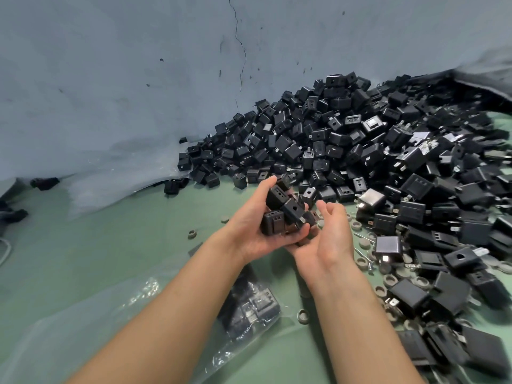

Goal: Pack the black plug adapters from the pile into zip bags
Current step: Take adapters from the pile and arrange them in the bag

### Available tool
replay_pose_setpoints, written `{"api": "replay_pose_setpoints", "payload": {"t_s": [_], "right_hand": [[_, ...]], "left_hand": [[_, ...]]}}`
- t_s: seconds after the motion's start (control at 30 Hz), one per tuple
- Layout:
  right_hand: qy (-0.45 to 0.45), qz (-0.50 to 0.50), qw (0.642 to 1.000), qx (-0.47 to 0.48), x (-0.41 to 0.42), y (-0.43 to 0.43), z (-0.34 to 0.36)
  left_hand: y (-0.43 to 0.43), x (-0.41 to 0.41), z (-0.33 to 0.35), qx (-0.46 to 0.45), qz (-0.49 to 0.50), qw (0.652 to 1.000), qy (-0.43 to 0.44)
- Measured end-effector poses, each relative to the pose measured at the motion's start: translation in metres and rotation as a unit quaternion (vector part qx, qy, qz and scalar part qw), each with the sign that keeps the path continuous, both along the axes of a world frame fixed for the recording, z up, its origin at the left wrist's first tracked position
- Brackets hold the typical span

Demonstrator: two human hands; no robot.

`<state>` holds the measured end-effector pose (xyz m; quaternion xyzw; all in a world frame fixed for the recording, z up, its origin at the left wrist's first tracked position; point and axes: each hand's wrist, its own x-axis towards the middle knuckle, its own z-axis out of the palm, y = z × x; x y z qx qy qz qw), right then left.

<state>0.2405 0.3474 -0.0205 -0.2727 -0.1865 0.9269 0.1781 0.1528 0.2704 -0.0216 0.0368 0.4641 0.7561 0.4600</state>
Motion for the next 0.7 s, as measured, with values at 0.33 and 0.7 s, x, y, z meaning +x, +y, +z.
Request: {"api": "replay_pose_setpoints", "payload": {"t_s": [0.33,0.7], "right_hand": [[0.034,-0.023,0.999,0.003,-0.003,-0.007,-0.003],[0.277,0.092,0.956,-0.033,-0.01,-0.095,0.014]], "left_hand": [[0.006,0.033,0.011,-0.068,0.086,0.981,0.158],[-0.063,0.069,0.033,-0.203,0.218,0.727,0.619]]}}
